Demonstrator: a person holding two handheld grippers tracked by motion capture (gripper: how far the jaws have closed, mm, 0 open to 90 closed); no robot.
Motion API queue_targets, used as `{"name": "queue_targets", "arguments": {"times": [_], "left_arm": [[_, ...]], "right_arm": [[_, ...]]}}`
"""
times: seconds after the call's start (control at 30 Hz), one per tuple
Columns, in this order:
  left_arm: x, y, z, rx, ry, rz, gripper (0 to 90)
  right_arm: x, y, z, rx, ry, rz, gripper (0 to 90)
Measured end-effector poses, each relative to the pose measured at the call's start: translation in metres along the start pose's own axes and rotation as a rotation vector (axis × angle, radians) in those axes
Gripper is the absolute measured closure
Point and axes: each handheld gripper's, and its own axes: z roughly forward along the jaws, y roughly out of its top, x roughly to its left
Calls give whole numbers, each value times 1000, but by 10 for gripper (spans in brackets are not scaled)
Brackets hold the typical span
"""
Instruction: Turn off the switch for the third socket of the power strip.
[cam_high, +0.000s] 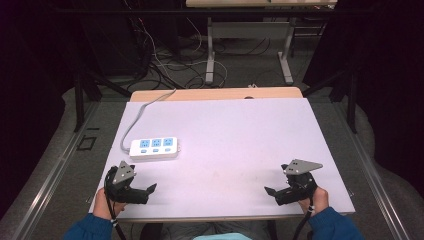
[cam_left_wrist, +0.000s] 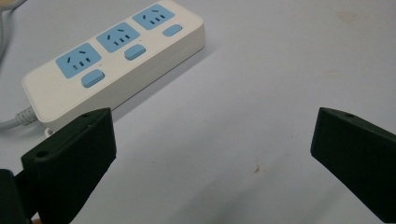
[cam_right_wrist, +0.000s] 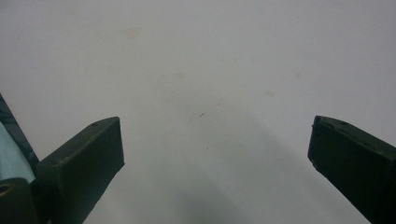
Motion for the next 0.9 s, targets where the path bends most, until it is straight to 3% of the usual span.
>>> {"name": "queue_targets", "arguments": {"times": [0.47,0.9], "left_arm": [[4,3,2,12,-2,-26,0],[8,9,1,29,8,-20,0]], "right_arm": [[0,-1,1,7,-6,4,31],[-1,-1,2,19,-2,6,32]]}}
